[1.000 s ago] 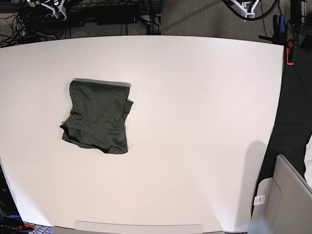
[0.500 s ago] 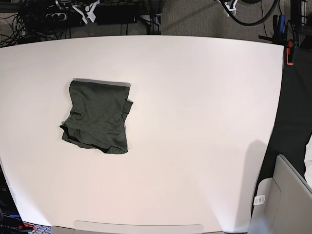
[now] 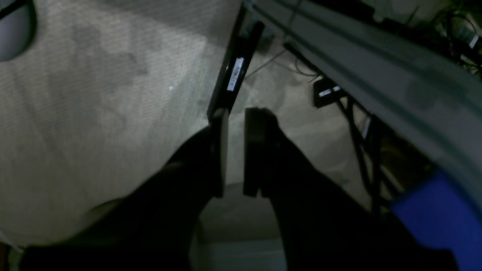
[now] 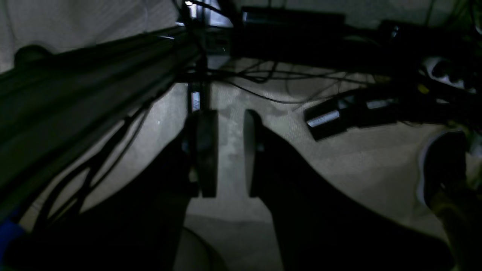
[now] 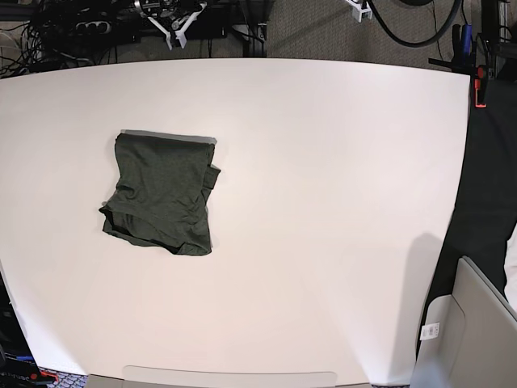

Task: Fold the T-shirt properly

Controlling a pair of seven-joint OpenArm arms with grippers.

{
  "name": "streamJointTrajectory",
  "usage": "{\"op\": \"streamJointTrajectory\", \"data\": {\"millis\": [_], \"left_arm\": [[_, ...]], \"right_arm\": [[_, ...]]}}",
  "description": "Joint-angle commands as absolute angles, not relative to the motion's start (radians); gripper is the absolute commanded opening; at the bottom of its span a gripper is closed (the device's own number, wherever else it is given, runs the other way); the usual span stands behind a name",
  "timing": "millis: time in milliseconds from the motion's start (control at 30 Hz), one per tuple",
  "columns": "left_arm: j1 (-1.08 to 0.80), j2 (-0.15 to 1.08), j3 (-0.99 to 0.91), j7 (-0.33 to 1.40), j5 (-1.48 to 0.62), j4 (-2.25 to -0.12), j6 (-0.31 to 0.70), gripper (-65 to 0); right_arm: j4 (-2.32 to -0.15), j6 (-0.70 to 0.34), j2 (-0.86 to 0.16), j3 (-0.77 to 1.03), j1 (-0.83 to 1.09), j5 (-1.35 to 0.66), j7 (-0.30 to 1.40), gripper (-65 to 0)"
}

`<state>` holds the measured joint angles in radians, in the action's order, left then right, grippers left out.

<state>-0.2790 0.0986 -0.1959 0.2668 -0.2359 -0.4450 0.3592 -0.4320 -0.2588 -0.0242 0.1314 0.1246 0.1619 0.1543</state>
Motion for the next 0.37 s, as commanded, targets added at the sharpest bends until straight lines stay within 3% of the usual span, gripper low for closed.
{"op": "streamJointTrajectory", "data": {"millis": [0, 333], "left_arm": [[-0.277, 0.085, -0.197, 0.246, -0.223, -0.433, 0.364, -58.9], [-0.266, -0.013, -0.197, 0.234, -0.176, -0.397, 0.363, -58.9]], "right_arm": [[-0.435, -0.254, -0.021, 0.133, 0.125, 0.168, 0.148, -54.7], [-0.437, -0.243, 0.005, 0.042, 0.12, 0.165, 0.148, -54.7]]}}
